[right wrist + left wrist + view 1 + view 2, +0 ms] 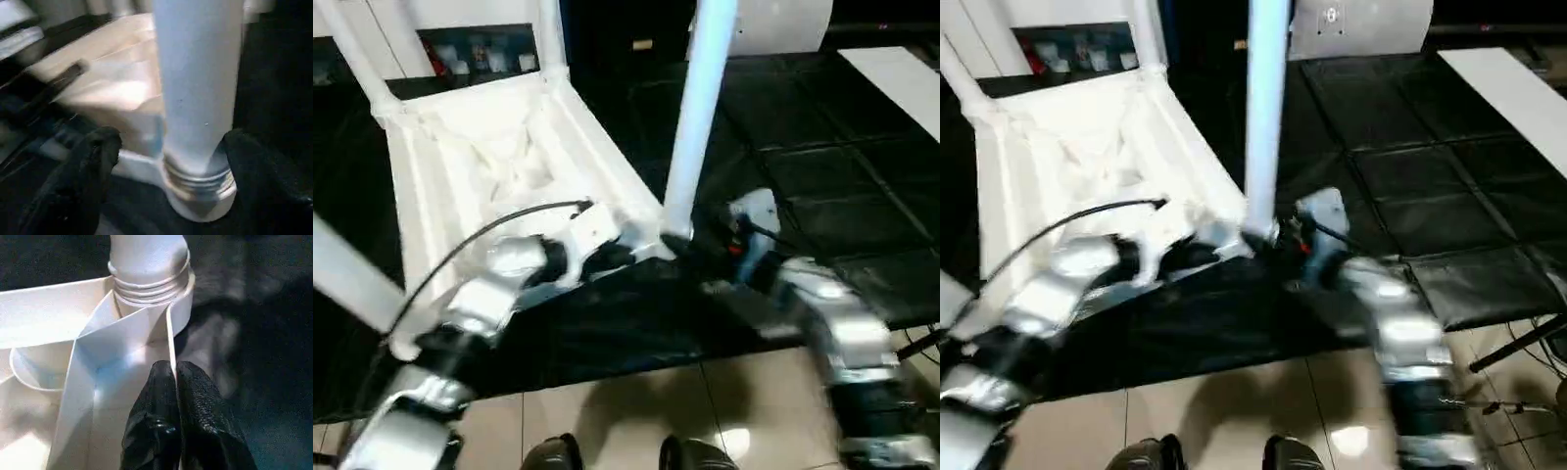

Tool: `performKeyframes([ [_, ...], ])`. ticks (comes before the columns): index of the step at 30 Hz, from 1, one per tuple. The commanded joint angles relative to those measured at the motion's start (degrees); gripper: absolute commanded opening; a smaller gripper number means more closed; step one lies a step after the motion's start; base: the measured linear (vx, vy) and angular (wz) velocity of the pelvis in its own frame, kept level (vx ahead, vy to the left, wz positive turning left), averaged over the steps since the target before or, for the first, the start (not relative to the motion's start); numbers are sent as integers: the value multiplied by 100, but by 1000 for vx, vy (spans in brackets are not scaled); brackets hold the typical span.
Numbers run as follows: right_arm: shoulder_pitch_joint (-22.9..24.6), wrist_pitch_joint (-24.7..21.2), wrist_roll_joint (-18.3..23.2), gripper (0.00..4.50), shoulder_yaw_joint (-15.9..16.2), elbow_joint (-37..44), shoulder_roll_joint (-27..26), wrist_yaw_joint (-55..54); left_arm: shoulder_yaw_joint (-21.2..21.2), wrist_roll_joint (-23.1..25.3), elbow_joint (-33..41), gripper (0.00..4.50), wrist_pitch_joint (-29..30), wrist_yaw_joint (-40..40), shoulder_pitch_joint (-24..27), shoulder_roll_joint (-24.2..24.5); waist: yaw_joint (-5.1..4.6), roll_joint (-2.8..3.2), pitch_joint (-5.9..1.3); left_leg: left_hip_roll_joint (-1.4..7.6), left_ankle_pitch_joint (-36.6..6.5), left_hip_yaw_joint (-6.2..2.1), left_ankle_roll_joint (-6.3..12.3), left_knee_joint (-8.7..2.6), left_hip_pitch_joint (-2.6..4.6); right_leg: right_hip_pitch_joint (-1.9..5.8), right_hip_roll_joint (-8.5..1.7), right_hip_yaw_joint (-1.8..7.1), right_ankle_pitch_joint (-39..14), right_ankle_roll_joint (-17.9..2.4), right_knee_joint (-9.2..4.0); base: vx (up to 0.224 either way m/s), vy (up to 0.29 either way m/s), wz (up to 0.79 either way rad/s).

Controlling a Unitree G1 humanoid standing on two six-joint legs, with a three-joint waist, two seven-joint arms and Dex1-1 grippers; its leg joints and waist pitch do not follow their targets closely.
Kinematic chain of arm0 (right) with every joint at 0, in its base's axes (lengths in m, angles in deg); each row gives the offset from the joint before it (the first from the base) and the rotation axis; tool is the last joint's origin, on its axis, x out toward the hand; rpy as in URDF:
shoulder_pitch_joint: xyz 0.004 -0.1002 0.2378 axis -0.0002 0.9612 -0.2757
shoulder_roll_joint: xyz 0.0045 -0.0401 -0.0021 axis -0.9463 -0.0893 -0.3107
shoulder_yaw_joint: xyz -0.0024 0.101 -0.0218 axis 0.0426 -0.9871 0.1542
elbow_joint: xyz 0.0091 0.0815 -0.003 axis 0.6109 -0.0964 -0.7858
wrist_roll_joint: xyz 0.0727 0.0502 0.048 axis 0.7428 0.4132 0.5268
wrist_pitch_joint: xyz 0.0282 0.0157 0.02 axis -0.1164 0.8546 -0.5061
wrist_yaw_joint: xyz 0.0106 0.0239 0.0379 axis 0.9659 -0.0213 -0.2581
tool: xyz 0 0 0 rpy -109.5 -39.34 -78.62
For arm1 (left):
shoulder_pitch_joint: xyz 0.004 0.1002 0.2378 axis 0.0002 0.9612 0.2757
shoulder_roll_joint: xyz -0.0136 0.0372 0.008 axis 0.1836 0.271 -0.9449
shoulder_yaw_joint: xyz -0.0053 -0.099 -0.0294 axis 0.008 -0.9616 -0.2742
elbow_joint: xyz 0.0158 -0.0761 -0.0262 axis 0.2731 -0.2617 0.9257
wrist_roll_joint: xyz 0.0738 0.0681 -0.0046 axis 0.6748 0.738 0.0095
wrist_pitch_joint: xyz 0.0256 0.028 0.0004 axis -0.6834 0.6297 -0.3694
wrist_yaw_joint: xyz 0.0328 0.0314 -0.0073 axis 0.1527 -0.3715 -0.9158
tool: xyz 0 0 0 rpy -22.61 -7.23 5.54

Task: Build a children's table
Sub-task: Rotate leg to tighten

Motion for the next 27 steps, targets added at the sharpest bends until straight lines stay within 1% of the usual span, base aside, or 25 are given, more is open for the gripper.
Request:
performKeyframes([
  [1,-50,52,241,415,275,127,315,966,336,-107,163,0,-285,759,120,132,58,-7,-406,372,-516,-186,815,-254,103,348,-550,349,23,-1411,-310,0,0,0],
  [2,-62,72,250,415,289,108,388,1086,345,-136,173,0,-313,844,129,164,73,1,-398,382,-539,-189,805,-257,105,345,-551,343,-35,-1427,-311,0,0,0],
  [4,-193,318,244,415,434,-51,795,1863,489,-263,272,0,-540,1524,199,429,102,0,-391,401,-678,-184,750,-267,119,327,-549,330,-336,-1435,-328,0,0,0],
  [5,-194,320,244,415,436,-52,798,1870,491,-263,272,0,-542,1529,199,432,130,4,-384,411,-763,-180,701,-273,133,318,-552,335,-529,-1413,-342,0,0,0],
  [6,-274,368,308,415,565,-99,1000,2405,610,-282,278,0,-695,1925,210,592,154,0,-377,412,-812,-178,659,-276,144,301,-552,339,-653,-1409,-351,0,0,0],
  [7,-276,368,311,415,569,-100,1006,2422,614,-282,278,0,-698,1937,210,597,173,9,-367,426,-887,-173,609,-287,160,291,-561,348,-775,-1409,-361,0,0,0],
  [8,-356,419,352,415,714,-147,1133,2855,710,-292,262,0,-858,2241,184,702,185,1,-362,426,-916,-171,593,-288,163,280,-563,350,-833,-1403,-366,0,0,0],
  [9,-362,422,356,415,725,-151,1142,2887,718,-295,261,0,-870,2266,181,710,219,-1,-363,432,-951,-174,556,-293,175,285,-567,356,-910,-1388,-368,0,0,0],
  [10,-428,431,384,415,838,-200,1214,3173,782,-331,272,0,-926,2497,158,775,256,3,-369,436,-915,-172,536,-288,179,278,-573,362,-889,-1388,-358,0,0,0],
  [12,-446,435,404,415,865,-221,1239,3241,791,-348,271,0,-941,2553,155,789,294,1,-379,445,-849,-172,518,-291,189,271,-574,364,-786,-1415,-337,0,0,0],
  [13,-520,493,369,389,963,-324,1245,3396,842,-360,280,0,-1003,2686,116,805,312,-15,-385,447,-815,-174,530,-287,189,270,-585,363,-735,-1435,-325,0,0,0],
  [14,-632,576,313,389,1089,-478,1223,3575,912,-361,286,0,-1108,2842,47,806,312,-32,-384,438,-815,-170,540,-285,181,272,-582,359,-737,-1448,-323,0,0,0],
  [15,-663,602,299,381,1121,-523,1219,3631,928,-362,284,0,-1138,2888,30,806,325,-20,-383,434,-806,-170,541,-284,181,270,-591,362,-771,-1465,-331,0,0,0],
  [16,-722,625,279,371,1182,-600,1203,3725,959,-359,277,0,-1180,2965,-9,800,343,-21,-390,440,-764,-170,544,-277,178,275,-595,366,-720,-1465,-319,0,0,0],
  [17,-765,653,277,371,1219,-663,1202,3816,968,-362,268,0,-1200,3021,-31,791,345,-44,-387,436,-737,-167,559,-276,169,280,-592,367,-684,-1461,-315,0,0,0],
  [18,-851,686,263,355,1294,-765,1174,3942,995,-337,241,0,-1246,3076,-86,760,366,-37,-390,437,-705,-171,580,-271,172,277,-598,365,-657,-1467,-310,0,0,0],
  [19,-896,694,255,355,1330,-821,1157,4025,1007,-326,219,0,-1266,3105,-113,744,379,-39,-392,434,-680,-169,590,-268,169,282,-598,364,-636,-1470,-306,0,0,0],
  [21,-916,690,249,339,1351,-839,1152,4068,1017,-312,205,0,-1279,3105,-128,737,380,-50,-393,437,-651,-174,605,-269,162,289,-598,360,-634,-1463,-301,0,0,0],
  [23,-947,677,254,313,1408,-866,1166,4187,1023,-281,143,0,-1336,3113,-160,722,380,-50,-398,434,-636,-176,621,-266,159,289,-589,357,-611,-1449,-297,0,0,0],
  [24,-973,665,292,313,1489,-886,1216,4258,1014,-246,75,0,-1389,3117,-187,717,379,-49,-400,432,-628,-180,631,-266,156,295,-589,353,-587,-1453,-295,0,0,0],
  [27,-1018,693,363,284,1594,-940,1293,4268,1010,-228,8,0,-1433,3130,-209,740,370,-58,-394,426,-685,-179,611,-269,153,298,-590,354,-693,-1421,-313,0,0,0],
])
